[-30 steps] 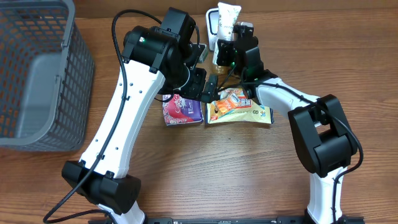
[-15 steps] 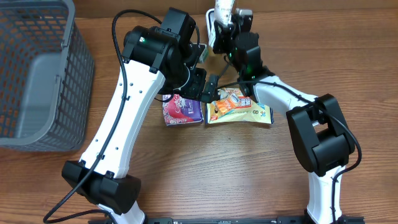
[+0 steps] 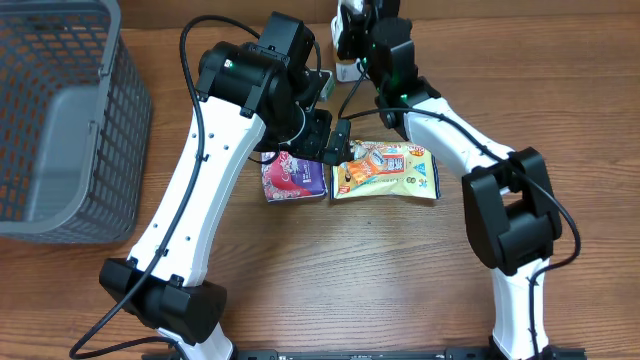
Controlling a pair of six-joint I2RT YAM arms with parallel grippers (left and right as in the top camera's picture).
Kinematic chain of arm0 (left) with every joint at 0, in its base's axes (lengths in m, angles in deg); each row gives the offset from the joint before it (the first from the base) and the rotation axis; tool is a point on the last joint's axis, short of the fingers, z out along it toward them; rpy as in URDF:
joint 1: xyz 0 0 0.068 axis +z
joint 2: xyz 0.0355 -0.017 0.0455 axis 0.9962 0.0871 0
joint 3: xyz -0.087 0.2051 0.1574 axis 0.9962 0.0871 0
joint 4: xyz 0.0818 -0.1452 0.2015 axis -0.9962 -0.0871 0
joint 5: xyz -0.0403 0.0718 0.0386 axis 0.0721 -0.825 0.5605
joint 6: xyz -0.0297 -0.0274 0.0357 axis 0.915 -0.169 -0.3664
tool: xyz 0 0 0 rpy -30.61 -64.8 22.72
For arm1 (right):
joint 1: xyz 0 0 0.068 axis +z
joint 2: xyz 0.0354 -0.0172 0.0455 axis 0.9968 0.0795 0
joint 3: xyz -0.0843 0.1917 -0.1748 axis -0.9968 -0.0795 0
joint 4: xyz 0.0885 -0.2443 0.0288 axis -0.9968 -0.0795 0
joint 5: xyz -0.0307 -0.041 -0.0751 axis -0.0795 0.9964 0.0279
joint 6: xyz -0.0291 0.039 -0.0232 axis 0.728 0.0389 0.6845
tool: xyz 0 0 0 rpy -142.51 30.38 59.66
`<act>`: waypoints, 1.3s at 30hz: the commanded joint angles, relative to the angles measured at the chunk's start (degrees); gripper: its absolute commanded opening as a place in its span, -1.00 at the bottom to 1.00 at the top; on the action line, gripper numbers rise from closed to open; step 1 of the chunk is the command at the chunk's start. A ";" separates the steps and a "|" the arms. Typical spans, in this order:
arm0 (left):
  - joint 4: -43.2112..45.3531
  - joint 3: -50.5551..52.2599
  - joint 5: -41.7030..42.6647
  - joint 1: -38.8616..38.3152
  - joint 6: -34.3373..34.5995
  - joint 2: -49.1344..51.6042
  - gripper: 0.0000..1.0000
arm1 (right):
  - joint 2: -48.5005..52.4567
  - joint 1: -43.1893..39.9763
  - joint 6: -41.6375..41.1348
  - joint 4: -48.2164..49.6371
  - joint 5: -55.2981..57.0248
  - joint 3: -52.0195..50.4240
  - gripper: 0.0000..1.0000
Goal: Scan the item barcode
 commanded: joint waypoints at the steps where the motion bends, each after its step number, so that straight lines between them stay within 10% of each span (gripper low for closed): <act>1: 0.04 0.20 -0.35 -0.04 -1.27 0.13 0.99 | 1.22 -0.61 -3.48 -1.68 0.22 2.23 -0.93; 19: 0.04 0.20 -0.33 -0.04 -1.27 0.13 0.99 | 1.22 -2.67 -16.55 -21.55 -6.88 10.16 -0.93; 39: 0.04 0.20 -0.35 -0.04 -1.27 0.13 1.00 | 4.98 -3.61 -26.64 -20.26 -13.97 10.32 -0.93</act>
